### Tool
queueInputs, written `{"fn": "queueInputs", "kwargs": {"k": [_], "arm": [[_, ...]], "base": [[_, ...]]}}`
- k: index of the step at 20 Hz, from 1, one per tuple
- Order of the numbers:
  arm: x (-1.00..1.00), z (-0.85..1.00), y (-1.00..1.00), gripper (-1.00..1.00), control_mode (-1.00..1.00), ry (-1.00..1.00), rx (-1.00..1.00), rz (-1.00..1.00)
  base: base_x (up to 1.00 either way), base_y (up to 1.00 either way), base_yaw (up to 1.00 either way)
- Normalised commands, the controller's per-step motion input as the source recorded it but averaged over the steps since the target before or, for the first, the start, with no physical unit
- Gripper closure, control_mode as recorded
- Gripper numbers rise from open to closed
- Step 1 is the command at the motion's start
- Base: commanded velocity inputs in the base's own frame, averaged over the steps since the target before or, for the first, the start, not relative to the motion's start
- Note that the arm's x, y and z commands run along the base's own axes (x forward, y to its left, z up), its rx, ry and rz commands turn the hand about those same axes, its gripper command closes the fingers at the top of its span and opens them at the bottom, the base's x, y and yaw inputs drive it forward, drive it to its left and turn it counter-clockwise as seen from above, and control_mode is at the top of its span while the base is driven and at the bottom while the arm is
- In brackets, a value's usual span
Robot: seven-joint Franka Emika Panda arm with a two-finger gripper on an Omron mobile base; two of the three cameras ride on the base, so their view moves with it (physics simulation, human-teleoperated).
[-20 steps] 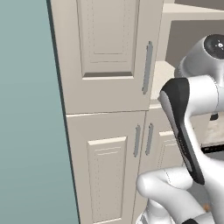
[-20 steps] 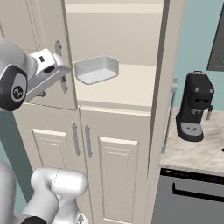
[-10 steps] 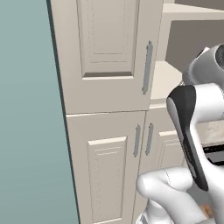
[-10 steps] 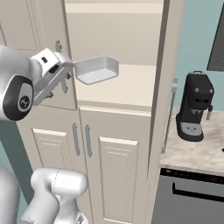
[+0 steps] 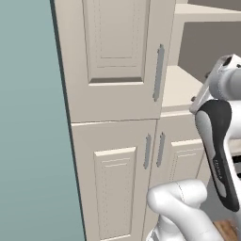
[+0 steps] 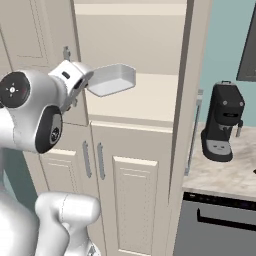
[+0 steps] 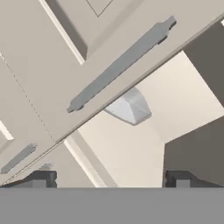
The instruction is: Retrieve the tupperware from the cabinet, then place the raw meat into the tupperware to avoid contamination.
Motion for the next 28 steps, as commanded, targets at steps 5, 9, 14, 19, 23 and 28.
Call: {"fn": "queueInputs", "kwargs": {"k": [5, 9, 14, 19, 23, 28], "arm": [[0.13, 0.0, -0.07, -1.0, -1.0, -0.16, 0.01, 0.24], [0.03, 0.0, -0.01, -1.0, -1.0, -0.15, 0.0, 0.21], [0.03, 0.0, 0.0, -1.0, -1.0, -0.14, -0.03, 0.14], [0.0, 0.0, 0.0, -1.0, -1.0, -0.09, -0.08, 0.04], [0.06, 0.02, 0.0, -1.0, -1.0, -0.05, -0.06, 0.02], [0.18, 0.03, 0.0, -1.0, -1.0, -0.01, -0.07, 0.01]], "base": [[0.0, 0.0, 0.0], [0.0, 0.0, 0.0], [0.0, 0.0, 0.0], [0.0, 0.0, 0.0], [0.0, 0.0, 0.0], [0.0, 0.0, 0.0]]}}
